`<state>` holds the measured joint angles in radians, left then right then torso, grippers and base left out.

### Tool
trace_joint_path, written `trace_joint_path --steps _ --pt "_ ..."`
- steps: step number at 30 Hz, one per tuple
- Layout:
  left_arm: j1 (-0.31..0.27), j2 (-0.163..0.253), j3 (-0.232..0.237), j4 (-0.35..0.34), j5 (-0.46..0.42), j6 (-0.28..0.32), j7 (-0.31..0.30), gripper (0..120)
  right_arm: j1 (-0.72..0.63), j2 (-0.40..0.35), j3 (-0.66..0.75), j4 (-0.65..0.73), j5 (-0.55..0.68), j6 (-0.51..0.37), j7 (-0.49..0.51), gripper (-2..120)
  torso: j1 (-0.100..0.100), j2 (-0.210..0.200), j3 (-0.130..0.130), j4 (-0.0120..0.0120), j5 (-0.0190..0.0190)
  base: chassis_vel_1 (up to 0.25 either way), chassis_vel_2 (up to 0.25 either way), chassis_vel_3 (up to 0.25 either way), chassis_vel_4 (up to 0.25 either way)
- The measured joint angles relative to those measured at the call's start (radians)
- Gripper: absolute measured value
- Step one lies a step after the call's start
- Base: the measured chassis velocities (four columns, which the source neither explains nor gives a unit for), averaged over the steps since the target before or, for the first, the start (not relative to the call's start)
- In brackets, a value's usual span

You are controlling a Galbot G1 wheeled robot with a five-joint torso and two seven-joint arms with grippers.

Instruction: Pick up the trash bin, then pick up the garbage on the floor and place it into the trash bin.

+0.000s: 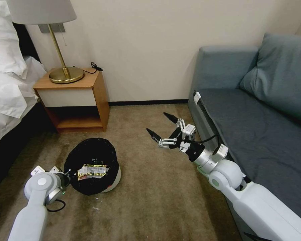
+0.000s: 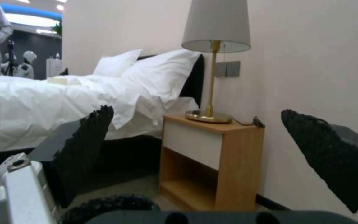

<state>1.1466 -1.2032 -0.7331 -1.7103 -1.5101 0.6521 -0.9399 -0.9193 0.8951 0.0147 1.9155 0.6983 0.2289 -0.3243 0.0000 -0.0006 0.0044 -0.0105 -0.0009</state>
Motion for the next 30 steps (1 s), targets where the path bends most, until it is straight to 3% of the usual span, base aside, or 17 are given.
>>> trace_joint_path --steps 2,5,9,15,19,20,21,23,25,27,29,30 --pt "-0.004 0.001 -0.001 0.005 -0.004 0.000 0.000 21 0.000 0.000 0.000 -0.001 0.000 0.000 -0.001 100 0.000 0.000 0.000 0.0000 0.0000 0.000 0.000 0.000 0.000" --pt "-0.007 0.005 -0.002 0.007 0.014 0.001 0.024 38 0.003 0.000 -0.003 -0.004 0.000 0.000 -0.001 100 0.000 0.000 0.000 0.0000 0.0000 0.000 0.000 0.000 0.000" --pt "-0.004 0.009 -0.001 0.001 0.044 -0.001 0.051 46 0.004 -0.001 -0.006 -0.004 0.005 0.000 -0.003 100 0.000 0.000 0.000 0.0001 -0.0002 0.000 0.000 0.000 0.000" --pt "0.025 0.037 -0.006 -0.081 0.176 -0.017 0.161 73 0.005 -0.001 -0.011 -0.006 0.025 -0.008 -0.008 100 0.000 0.000 0.000 0.0001 -0.0002 0.000 0.000 0.000 0.000" --pt "0.039 0.048 -0.007 -0.123 0.230 -0.024 0.192 83 0.005 0.002 -0.012 -0.007 0.028 -0.009 -0.008 100 0.000 0.000 0.000 0.0001 -0.0002 0.000 0.000 0.000 0.000" --pt "0.054 0.054 -0.009 -0.165 0.244 -0.025 0.203 90 0.004 0.003 -0.009 -0.007 0.032 -0.012 -0.007 100 0.000 0.000 0.000 0.0001 -0.0001 0.000 0.000 0.000 0.000" --pt "0.054 0.054 -0.009 -0.165 0.244 -0.025 0.203 90 0.004 0.003 -0.009 -0.007 0.032 -0.012 -0.007 100 0.000 0.000 0.000 0.0001 -0.0001 0.000 0.000 0.000 0.000" --pt "0.117 0.070 -0.018 -0.287 0.259 -0.017 0.206 99 0.002 0.001 0.003 -0.008 0.053 -0.019 -0.007 100 0.000 0.000 0.000 -0.0001 -0.0001 0.000 0.000 0.000 0.000" --pt "0.130 0.073 -0.022 -0.310 0.256 -0.013 0.202 99 0.001 0.001 0.006 -0.009 0.056 -0.019 -0.007 100 0.000 0.000 0.000 -0.0001 -0.0001 0.000 0.000 0.000 0.000" --pt "0.208 0.082 -0.050 -0.425 0.248 -0.001 0.179 100 -0.004 -0.001 0.022 -0.008 0.069 -0.022 0.000 100 0.000 0.000 0.000 0.0001 -0.0001 0.000 0.000 0.000 0.000" --pt "0.224 0.084 -0.056 -0.447 0.257 -0.001 0.184 100 -0.005 -0.001 0.024 -0.008 0.071 -0.023 0.006 100 0.000 0.000 0.000 0.0001 -0.0001 0.000 0.000 0.000 0.000" --pt "0.291 0.089 -0.087 -0.546 0.378 -0.046 0.292 100 -0.013 0.003 0.050 0.001 0.075 -0.037 0.071 100 0.000 0.000 0.000 0.0005 0.0002 0.000 0.000 0.000 0.000"
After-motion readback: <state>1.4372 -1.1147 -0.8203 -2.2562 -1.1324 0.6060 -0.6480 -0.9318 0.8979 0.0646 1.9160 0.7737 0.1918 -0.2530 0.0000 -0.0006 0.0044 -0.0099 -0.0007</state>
